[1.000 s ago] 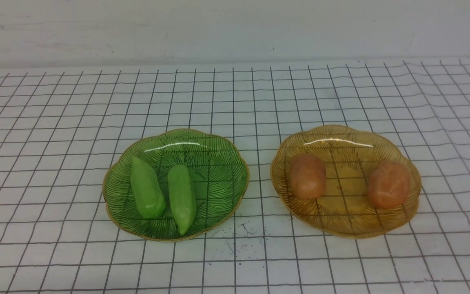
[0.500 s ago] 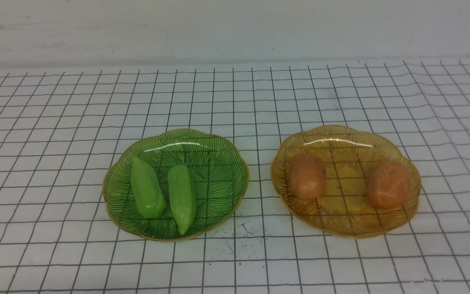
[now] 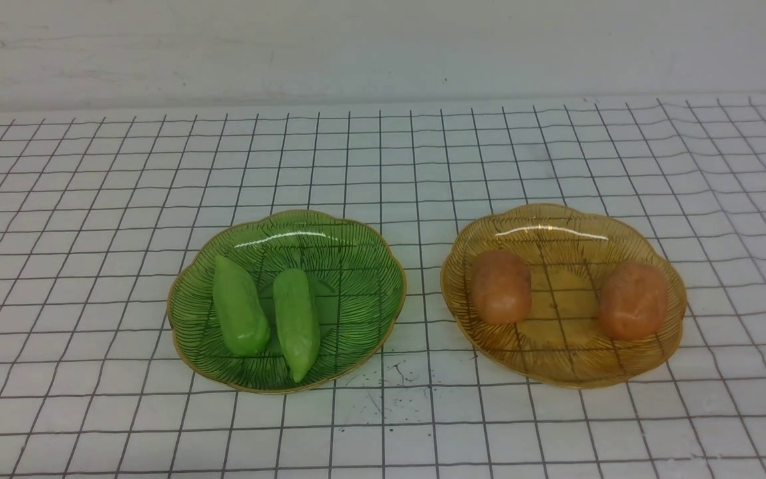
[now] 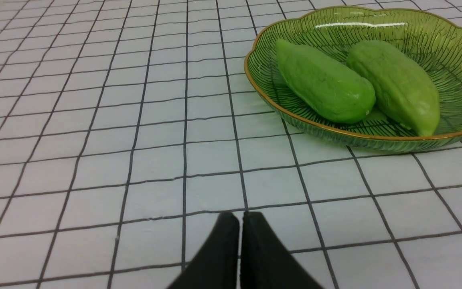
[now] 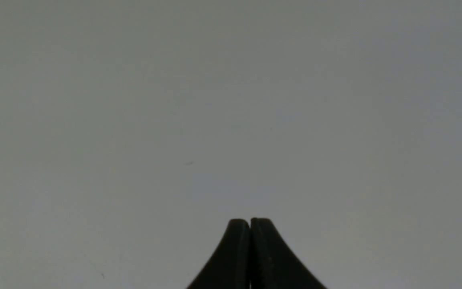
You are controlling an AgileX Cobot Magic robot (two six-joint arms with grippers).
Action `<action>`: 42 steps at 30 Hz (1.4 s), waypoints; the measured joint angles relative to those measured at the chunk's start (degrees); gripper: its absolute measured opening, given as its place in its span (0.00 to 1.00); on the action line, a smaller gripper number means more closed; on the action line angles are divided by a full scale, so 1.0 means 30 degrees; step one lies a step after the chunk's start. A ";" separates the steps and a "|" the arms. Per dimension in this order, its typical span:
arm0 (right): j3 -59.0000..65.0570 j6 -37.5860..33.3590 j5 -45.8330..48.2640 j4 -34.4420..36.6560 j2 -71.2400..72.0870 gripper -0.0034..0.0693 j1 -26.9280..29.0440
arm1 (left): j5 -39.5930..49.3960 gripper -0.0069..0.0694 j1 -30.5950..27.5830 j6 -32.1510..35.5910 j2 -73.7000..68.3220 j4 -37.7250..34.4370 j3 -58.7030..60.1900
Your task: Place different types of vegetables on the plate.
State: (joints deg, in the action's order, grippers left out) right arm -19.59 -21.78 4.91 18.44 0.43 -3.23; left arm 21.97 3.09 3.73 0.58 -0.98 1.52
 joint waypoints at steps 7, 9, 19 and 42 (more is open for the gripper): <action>0.3218 0.4121 0.0491 -0.3978 0.0000 0.03 0.0000 | 0.0000 0.08 0.0000 0.0000 0.0000 0.0000 0.0000; 0.4345 0.5759 0.1154 -0.5437 0.0000 0.03 0.0000 | 0.0000 0.08 0.0000 0.0000 0.0000 0.0000 0.0000; 0.7055 0.7591 0.4171 -0.6341 0.0000 0.03 0.0000 | 0.0000 0.08 0.0000 0.0000 0.0000 0.0000 0.0000; 0.7015 0.7597 0.5400 -0.6147 0.0000 0.03 0.0000 | 0.0000 0.08 0.0000 0.0000 0.0000 0.0000 0.0000</action>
State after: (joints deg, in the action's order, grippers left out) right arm 1.45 1.01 21.11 0.00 0.43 -3.23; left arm 21.97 3.09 3.73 0.58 -0.98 1.52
